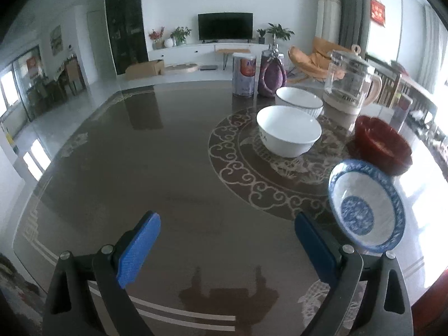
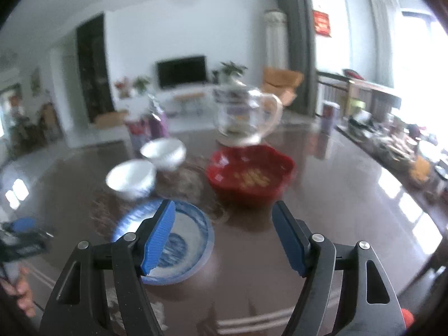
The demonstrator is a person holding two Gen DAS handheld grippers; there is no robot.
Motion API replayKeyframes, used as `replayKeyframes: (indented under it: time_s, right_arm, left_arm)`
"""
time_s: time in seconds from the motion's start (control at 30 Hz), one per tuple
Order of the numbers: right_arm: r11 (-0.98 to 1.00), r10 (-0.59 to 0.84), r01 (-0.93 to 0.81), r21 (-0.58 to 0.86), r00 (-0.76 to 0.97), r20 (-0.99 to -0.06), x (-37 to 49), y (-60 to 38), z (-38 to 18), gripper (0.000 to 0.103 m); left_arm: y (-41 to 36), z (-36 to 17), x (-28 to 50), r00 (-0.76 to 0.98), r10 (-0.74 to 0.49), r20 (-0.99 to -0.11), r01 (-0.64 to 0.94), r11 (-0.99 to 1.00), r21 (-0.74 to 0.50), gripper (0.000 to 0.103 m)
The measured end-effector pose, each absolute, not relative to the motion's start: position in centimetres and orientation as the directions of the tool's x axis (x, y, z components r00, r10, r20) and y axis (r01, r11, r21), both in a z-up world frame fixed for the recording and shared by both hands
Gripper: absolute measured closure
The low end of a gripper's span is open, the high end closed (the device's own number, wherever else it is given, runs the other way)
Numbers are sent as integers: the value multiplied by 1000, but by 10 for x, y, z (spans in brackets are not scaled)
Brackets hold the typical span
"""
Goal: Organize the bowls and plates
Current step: 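Reach the right gripper to the plain white bowl and grasp its rim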
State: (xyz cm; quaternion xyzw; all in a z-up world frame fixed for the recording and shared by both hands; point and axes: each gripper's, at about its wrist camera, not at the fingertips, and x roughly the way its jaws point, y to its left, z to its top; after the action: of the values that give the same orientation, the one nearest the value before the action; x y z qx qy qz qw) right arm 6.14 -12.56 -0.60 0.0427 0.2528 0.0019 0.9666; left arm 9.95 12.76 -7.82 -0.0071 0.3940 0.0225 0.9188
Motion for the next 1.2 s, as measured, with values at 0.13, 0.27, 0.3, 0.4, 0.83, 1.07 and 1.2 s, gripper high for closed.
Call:
replayKeyframes:
  time_s: [0.13, 0.27, 0.3, 0.4, 0.83, 1.07, 1.2]
  right_arm:
    - [995, 70, -20, 96, 834, -548, 77, -119, -17, 28]
    - [986, 156, -92, 137, 790, -594, 94, -109, -23, 28]
    - [982, 182, -110, 153, 769, -612, 101, -107, -24, 28]
    - [963, 264, -161, 214, 705, -658, 126, -99, -23, 28]
    - [955, 288, -71, 289, 458, -841, 305, -61, -56, 31]
    - [943, 314, -20, 332, 379, -870, 339, -51, -86, 31]
    - [944, 320, -30, 329, 328, -889, 349, -39, -103, 60]
  left_arm:
    - [131, -88, 104, 664, -5, -748, -32, 999, -35, 7]
    - [138, -89, 114, 642, -33, -766, -23, 998, -63, 7]
    - [139, -88, 118, 638, -38, -769, -24, 997, -69, 7]
    - [147, -82, 143, 588, -81, -805, -23, 993, -117, 7]
    - [138, -77, 308, 489, -126, -863, 13, 990, -137, 29]
    - [124, -101, 330, 421, -158, -893, 43, 987, -155, 52]
    - [120, -111, 335, 394, -188, -900, 49, 982, -184, 74]
